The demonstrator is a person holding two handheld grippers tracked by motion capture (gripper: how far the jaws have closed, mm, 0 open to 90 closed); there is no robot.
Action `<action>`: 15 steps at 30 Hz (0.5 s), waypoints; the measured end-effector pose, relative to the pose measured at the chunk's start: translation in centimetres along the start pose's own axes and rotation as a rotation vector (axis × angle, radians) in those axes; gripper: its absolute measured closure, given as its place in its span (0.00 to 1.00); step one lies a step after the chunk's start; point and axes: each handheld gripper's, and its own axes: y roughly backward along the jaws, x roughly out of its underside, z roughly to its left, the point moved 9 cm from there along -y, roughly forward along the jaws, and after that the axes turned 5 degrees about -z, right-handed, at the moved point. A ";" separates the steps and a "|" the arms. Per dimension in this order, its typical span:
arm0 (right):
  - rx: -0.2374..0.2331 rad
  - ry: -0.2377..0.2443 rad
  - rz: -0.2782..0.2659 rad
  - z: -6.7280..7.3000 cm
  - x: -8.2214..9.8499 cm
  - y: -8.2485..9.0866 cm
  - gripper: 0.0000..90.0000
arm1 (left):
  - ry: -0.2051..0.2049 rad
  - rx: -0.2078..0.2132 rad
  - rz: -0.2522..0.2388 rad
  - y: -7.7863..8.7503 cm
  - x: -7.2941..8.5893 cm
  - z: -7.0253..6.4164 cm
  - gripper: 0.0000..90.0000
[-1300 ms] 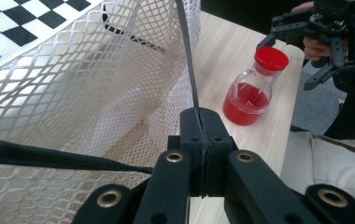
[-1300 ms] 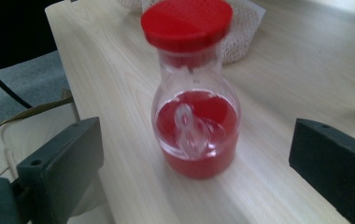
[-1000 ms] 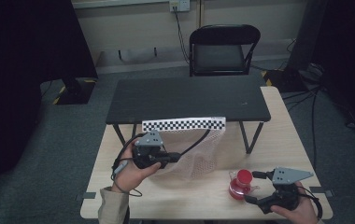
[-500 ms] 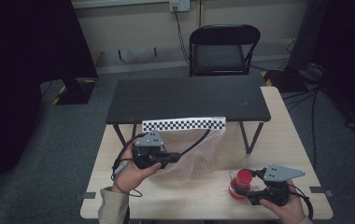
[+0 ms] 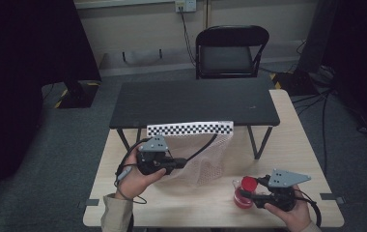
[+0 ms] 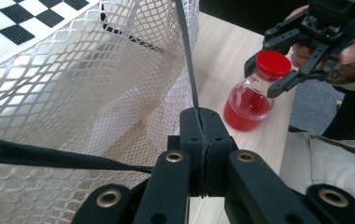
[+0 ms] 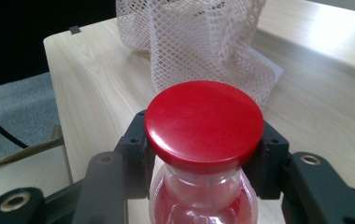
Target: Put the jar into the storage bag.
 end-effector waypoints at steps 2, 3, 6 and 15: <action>-0.010 0.009 0.000 0.2 -0.5 0.0 0.57 | 0.001 0.000 0.000 0.0 0.0 0.0 0.99; -0.015 0.015 -0.002 0.3 -0.8 0.0 0.57 | 0.002 0.001 -0.001 0.0 0.0 0.0 0.99; -0.025 0.034 -0.002 0.5 -1.7 0.1 0.57 | 0.003 0.002 0.001 0.0 0.0 0.0 0.99; -0.060 0.071 0.001 1.0 -5.1 0.3 0.57 | 0.013 0.016 -0.008 0.1 0.0 0.0 0.99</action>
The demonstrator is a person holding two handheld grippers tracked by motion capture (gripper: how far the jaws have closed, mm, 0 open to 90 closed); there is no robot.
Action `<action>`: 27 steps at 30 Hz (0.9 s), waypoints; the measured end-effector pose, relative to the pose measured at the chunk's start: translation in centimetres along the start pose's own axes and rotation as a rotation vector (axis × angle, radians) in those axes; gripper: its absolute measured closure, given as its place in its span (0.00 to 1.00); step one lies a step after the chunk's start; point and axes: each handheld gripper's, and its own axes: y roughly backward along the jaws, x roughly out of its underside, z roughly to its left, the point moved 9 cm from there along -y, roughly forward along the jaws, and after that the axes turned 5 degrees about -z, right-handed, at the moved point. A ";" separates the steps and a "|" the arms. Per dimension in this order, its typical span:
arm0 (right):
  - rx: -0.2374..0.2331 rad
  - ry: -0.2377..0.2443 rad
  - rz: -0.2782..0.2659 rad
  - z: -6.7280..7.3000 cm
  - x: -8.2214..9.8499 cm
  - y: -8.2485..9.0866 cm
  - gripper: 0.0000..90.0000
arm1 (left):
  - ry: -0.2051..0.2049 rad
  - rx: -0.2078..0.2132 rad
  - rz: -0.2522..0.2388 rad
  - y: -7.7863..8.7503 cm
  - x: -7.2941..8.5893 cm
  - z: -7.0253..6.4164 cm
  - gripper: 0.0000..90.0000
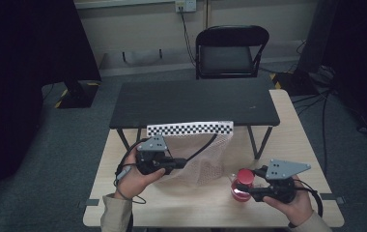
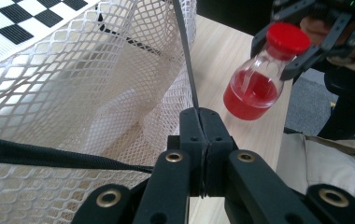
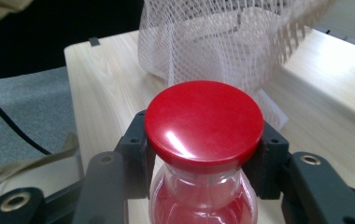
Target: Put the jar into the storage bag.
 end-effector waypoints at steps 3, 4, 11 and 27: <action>-0.018 -0.009 -0.012 0.0 -1.0 0.1 0.57 | -0.007 -0.006 0.010 -0.1 0.0 0.0 0.99; -0.026 -0.010 -0.014 0.0 -1.4 0.1 0.57 | -0.007 -0.005 0.009 -0.1 0.0 0.0 0.99; -0.051 -0.013 -0.041 -0.4 -3.4 0.4 0.57 | -0.006 0.003 0.006 0.0 0.0 0.0 0.99; -0.104 0.009 -0.079 -0.1 -8.0 0.7 0.57 | -0.005 0.014 0.003 0.0 0.0 -0.1 0.99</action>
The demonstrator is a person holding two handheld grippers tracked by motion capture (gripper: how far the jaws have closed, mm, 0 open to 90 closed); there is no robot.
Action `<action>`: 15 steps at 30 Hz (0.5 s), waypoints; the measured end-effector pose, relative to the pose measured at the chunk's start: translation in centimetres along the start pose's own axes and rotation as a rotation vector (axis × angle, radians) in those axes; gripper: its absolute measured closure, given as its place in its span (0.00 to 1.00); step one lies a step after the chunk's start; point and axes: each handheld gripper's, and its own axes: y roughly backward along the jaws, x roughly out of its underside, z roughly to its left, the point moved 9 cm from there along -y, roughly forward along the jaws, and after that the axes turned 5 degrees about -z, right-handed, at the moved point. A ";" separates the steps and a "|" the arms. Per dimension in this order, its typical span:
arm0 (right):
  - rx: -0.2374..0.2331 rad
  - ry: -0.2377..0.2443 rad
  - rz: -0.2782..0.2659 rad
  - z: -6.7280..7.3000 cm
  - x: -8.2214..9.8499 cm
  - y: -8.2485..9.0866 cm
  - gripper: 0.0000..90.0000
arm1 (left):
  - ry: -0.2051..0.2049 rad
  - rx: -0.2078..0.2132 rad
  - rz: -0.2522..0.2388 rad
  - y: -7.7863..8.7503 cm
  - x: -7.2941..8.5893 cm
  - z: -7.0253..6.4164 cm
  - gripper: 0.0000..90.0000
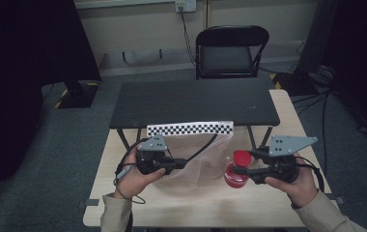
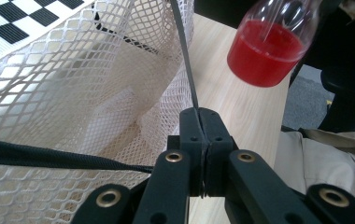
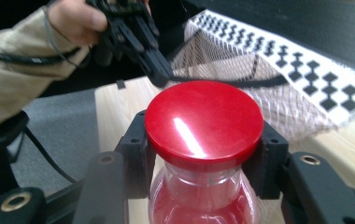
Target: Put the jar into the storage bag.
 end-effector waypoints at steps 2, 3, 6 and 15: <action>-0.005 0.007 -0.005 0.1 -0.7 0.0 0.57 | -0.002 0.002 0.000 0.0 0.0 0.0 0.99; -0.005 0.012 -0.007 0.1 -1.0 0.0 0.57 | -0.002 0.002 -0.001 0.0 0.0 0.0 0.99; -0.017 0.024 -0.014 0.3 -2.1 -0.1 0.57 | -0.004 0.002 0.000 0.1 -0.1 0.0 0.99; -0.043 0.035 -0.036 0.5 -4.7 -0.8 0.63 | -0.001 0.009 -0.003 0.1 -0.1 -0.1 0.99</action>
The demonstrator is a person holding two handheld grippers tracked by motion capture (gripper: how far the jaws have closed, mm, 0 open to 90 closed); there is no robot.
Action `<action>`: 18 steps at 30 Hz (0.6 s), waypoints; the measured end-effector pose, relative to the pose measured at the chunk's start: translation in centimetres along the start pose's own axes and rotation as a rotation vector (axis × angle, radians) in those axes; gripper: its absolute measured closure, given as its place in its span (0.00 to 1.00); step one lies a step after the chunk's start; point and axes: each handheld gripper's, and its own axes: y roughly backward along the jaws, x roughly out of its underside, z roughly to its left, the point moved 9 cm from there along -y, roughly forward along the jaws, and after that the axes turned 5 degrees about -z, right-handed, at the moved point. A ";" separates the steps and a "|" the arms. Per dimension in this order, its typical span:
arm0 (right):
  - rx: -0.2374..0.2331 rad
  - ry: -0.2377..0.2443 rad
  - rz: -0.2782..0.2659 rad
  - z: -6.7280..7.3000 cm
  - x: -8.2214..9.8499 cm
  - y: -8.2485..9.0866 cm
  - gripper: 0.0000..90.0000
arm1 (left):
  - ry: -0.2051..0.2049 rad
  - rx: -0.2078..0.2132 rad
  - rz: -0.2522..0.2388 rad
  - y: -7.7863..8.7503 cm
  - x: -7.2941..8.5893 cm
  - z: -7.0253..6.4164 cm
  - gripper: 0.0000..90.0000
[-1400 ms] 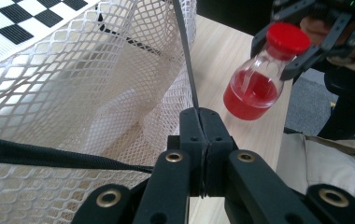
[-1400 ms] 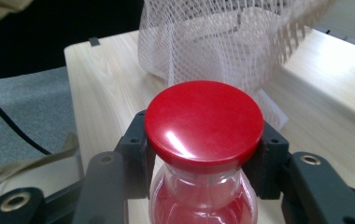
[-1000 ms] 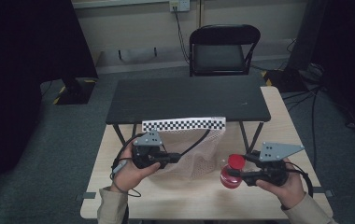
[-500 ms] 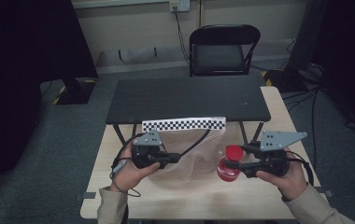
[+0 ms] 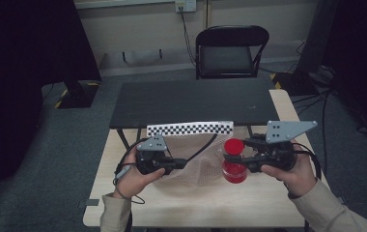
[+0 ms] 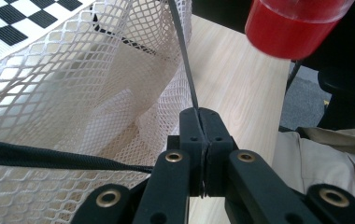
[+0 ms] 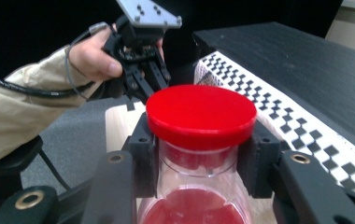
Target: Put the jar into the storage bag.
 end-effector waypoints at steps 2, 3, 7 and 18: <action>0.003 -0.004 0.004 -0.1 -0.3 -0.3 0.63 | 0.000 0.000 0.001 0.0 0.0 0.0 0.99; 0.007 -0.003 0.001 -0.2 -0.4 -0.5 0.63 | 0.001 0.001 0.002 0.0 0.0 0.0 0.99; -0.002 -0.019 -0.010 -0.3 -0.9 -1.1 0.63 | 0.004 0.005 -0.002 0.0 0.0 0.0 0.99; -0.012 -0.028 -0.095 -0.7 -3.0 -2.6 0.63 | 0.005 0.009 -0.006 0.0 0.0 0.0 0.99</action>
